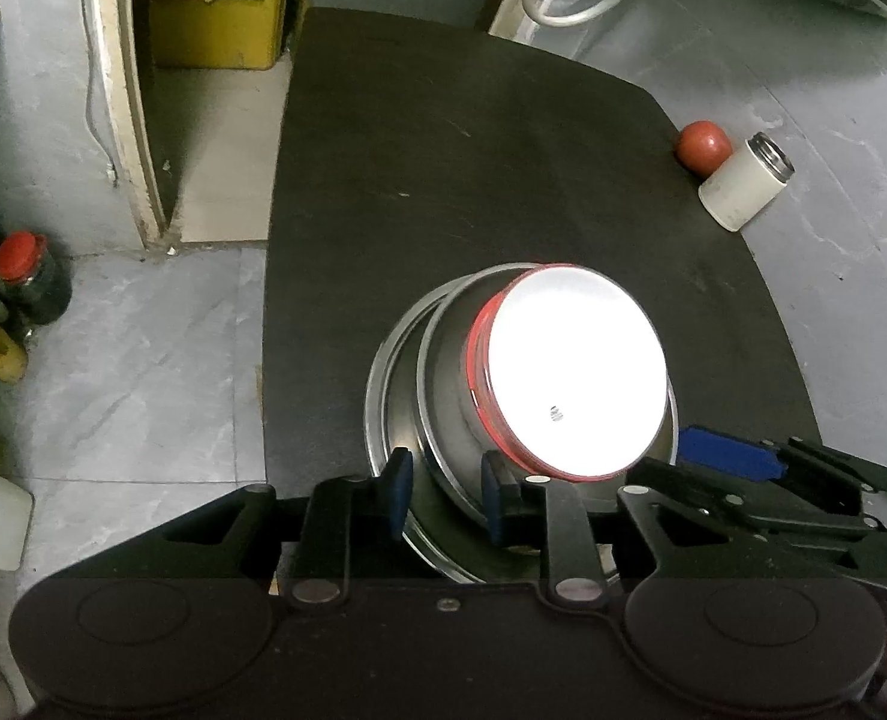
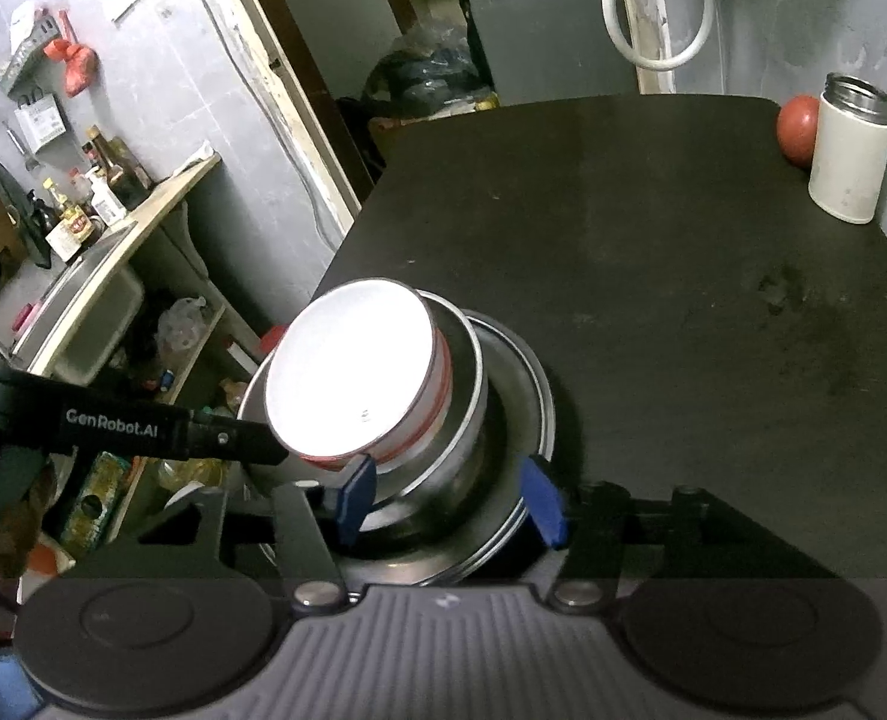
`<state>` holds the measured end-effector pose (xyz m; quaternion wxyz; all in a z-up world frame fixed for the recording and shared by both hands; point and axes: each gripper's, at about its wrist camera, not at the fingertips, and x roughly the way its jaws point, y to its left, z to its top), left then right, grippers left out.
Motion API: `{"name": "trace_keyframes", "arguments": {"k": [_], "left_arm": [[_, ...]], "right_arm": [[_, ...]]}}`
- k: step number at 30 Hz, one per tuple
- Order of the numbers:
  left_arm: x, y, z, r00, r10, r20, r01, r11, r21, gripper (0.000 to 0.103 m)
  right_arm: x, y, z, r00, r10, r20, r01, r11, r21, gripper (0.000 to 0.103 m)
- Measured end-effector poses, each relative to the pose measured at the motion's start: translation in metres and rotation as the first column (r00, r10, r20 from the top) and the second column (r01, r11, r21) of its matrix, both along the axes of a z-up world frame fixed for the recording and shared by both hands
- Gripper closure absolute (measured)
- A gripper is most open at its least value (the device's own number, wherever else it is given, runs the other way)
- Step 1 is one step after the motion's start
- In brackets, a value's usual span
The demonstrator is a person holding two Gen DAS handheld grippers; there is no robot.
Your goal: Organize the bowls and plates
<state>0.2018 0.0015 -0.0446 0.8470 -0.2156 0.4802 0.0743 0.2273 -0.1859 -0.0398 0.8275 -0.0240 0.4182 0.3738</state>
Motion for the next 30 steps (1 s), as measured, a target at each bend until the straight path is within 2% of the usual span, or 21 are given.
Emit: {"name": "trace_keyframes", "arguments": {"k": [4, 6, 9, 15, 18, 22, 25, 27, 30], "left_arm": [[-0.006, -0.003, 0.005, 1.0, 0.024, 0.015, -0.024, 0.999, 0.048, 0.063], [-0.011, -0.005, 0.008, 0.999, 0.026, 0.028, -0.028, 0.998, 0.061, 0.052], [-0.017, -0.008, 0.012, 0.998, 0.031, 0.047, -0.034, 0.997, 0.076, 0.042], [-0.026, -0.011, 0.025, 0.993, 0.009, 0.114, -0.02, 0.995, 0.098, 0.022], [-0.032, -0.007, 0.033, 0.987, -0.009, 0.16, -0.004, 0.996, 0.084, 0.013], [-0.044, -0.001, 0.042, 0.975, -0.038, 0.22, 0.02, 0.996, 0.083, 0.011], [-0.057, 0.004, 0.046, 0.968, -0.062, 0.244, 0.041, 0.995, 0.092, 0.009], [-0.066, 0.008, 0.049, 0.963, -0.082, 0.258, 0.059, 0.994, 0.096, 0.002], [-0.081, 0.015, 0.052, 0.951, -0.108, 0.291, 0.082, 0.992, 0.1, 0.001]], "right_arm": [[-0.003, -0.006, 0.001, 1.0, 0.0, 0.019, 0.0, 1.0, 0.028, 0.04], [-0.004, -0.008, 0.001, 1.0, -0.004, 0.018, 0.003, 0.999, 0.051, 0.038], [-0.006, -0.01, 0.003, 1.0, -0.012, 0.029, 0.01, 0.998, 0.062, 0.036], [-0.015, -0.018, 0.015, 0.996, -0.051, 0.074, 0.044, 0.995, 0.092, 0.023], [-0.023, -0.021, 0.024, 0.991, -0.084, 0.1, 0.073, 0.991, 0.113, 0.016], [-0.043, -0.019, 0.035, 0.98, -0.147, 0.137, 0.129, 0.983, 0.131, 0.005], [-0.062, -0.017, 0.04, 0.969, -0.195, 0.153, 0.172, 0.973, 0.154, 0.0], [-0.078, -0.016, 0.043, 0.958, -0.226, 0.175, 0.198, 0.967, 0.162, 0.0], [-0.104, -0.013, 0.047, 0.938, -0.268, 0.218, 0.239, 0.959, 0.149, 0.0]]}}
